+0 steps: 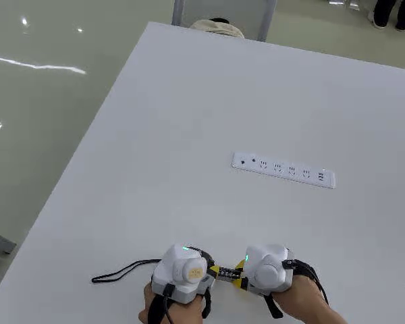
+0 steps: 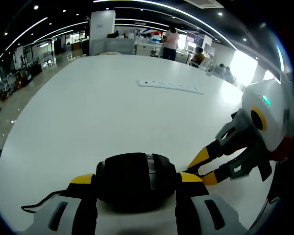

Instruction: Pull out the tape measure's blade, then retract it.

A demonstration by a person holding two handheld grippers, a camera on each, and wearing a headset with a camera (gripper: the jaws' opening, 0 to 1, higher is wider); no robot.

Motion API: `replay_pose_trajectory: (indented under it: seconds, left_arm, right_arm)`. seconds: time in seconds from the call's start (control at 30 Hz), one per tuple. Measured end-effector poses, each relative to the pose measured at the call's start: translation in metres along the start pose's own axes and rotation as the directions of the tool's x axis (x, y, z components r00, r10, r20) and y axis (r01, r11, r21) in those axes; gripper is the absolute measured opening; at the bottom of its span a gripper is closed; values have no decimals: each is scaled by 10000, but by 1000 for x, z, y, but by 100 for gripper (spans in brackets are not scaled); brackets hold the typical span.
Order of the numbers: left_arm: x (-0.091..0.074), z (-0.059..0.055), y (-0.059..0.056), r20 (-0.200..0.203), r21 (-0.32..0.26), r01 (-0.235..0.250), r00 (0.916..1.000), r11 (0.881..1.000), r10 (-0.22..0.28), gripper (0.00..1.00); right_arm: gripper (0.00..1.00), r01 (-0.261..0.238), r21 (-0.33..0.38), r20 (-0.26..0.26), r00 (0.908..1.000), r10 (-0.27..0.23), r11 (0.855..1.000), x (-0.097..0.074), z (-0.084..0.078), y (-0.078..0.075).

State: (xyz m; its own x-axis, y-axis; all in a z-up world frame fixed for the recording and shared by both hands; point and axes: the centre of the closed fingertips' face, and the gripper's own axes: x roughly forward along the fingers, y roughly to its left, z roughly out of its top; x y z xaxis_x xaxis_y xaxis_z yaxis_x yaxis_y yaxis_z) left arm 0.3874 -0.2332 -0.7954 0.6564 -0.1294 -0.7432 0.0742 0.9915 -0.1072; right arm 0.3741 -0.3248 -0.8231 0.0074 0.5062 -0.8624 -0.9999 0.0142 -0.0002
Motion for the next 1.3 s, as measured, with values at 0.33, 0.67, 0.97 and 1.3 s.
replay_pose_trajectory:
  seconds: [0.33, 0.67, 0.97, 1.3]
  left_arm:
    - [1, -1, 0, -3, 23, 23, 10000, 10000, -23, 61]
    - [1, -1, 0, -28, 72, 75, 10000, 9999, -74, 61]
    - [1, -1, 0, -45, 80, 90, 9999, 9999, -89, 61]
    - [2, -1, 0, -44, 100, 98, 9999, 9999, -97, 61]
  right_arm:
    - [14, -63, 1, 22, 10000, 63, 10000, 3, 8, 0]
    - [14, -131, -49, 30, 9999, 131, 9999, 7, 14, 2]
    - [14, -156, -69, 11, 9999, 156, 9999, 10, 17, 2]
    - [14, -151, -25, -5, 9999, 151, 9999, 13, 20, 2]
